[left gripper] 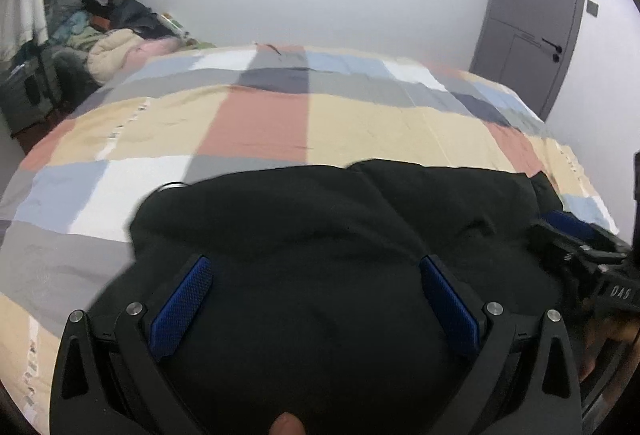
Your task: Fold large clothes
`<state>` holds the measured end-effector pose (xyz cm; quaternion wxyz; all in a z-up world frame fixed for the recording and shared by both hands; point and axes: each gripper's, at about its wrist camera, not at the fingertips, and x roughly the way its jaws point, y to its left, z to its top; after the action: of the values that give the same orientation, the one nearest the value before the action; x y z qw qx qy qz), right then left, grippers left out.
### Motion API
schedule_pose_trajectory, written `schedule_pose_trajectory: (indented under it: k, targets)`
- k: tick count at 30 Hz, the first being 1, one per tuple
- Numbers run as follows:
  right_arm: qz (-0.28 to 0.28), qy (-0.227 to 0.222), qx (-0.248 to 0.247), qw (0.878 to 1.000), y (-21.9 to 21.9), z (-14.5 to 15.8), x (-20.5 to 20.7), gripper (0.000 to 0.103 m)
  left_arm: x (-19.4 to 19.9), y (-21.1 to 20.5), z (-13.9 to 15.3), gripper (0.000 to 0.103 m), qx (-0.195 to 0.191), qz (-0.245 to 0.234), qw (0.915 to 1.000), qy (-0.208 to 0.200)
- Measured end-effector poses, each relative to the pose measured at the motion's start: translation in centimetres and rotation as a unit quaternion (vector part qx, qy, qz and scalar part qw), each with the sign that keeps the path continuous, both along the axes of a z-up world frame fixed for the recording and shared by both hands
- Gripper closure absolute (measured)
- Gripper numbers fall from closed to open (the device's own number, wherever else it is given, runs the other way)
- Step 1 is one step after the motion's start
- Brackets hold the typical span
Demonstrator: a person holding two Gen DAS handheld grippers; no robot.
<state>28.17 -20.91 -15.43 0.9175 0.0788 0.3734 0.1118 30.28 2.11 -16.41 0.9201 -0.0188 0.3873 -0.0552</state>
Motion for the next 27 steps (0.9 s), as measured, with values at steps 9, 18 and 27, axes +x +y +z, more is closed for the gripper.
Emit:
schedule_pose_trajectory:
  k: [9,18,27]
  targets:
    - [-0.036,-0.015,-0.062,0.997,-3.9,1.1,-1.9,0.000,-0.5,4.8,-0.5,0.000,0.036,0.061,0.9974,0.011]
    - [-0.030,0.032,-0.015,0.999,-5.5,-2.6,-0.8,0.000,0.6,6.5,-4.0,0.000,-0.005,0.068,0.9958,0.062]
    - [-0.032,0.032,0.000,0.999,-5.7,-4.1,-1.3,0.000,-0.2,6.1,-4.9,0.000,-0.001,0.068,0.9961,0.057]
